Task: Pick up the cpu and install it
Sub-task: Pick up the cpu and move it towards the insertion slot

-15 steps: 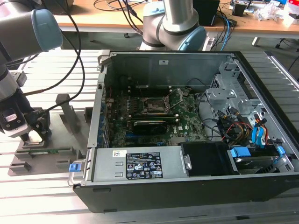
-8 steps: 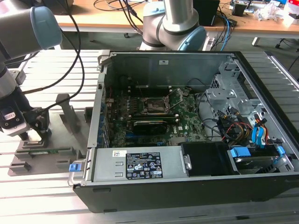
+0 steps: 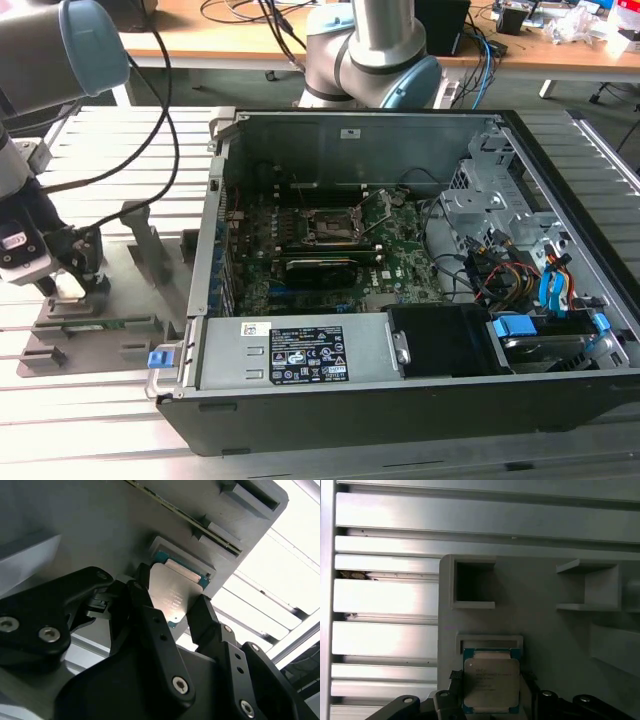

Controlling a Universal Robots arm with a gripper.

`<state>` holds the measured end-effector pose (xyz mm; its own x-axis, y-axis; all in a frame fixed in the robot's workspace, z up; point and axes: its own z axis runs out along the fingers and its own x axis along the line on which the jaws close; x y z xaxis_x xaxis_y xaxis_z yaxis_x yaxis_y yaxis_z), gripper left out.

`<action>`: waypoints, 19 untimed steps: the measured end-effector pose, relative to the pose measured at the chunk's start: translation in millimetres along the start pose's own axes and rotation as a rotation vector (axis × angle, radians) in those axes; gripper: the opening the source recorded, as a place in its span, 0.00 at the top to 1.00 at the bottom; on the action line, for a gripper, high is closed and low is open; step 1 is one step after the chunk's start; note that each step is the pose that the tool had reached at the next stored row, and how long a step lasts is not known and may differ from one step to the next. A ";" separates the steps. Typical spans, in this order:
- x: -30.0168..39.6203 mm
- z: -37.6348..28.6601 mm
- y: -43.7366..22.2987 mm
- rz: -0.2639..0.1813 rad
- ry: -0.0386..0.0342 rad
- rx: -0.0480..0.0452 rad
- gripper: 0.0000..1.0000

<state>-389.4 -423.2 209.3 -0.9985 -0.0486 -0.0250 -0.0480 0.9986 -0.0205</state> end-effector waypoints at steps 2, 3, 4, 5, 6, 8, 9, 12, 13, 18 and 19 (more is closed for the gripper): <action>-0.1 -3.4 -0.1 0.000 0.0000 0.0000 0.46; -0.1 -4.9 -0.1 0.000 -0.0001 0.0001 0.46; -0.2 -6.5 -0.1 0.000 0.0000 0.0001 0.46; -0.3 -9.6 -0.2 0.000 0.0000 0.0001 0.46; -0.3 -13.7 -0.3 0.000 0.0000 0.0002 0.46; -0.4 -17.8 -0.4 0.000 0.0000 0.0002 0.46; -0.5 -19.0 -0.4 0.000 0.0000 0.0002 0.46; -0.7 -28.3 -0.6 0.000 0.0000 0.0002 0.46; -0.8 -31.3 -0.6 0.000 0.0000 0.0002 0.46; -1.0 -42.1 -0.8 0.000 0.0000 0.0002 0.46; -1.1 -44.7 -0.9 0.000 0.0000 0.0002 0.46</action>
<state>-389.4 -423.1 254.0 -0.9985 -0.0485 -0.0250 -0.0480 0.9986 -0.0207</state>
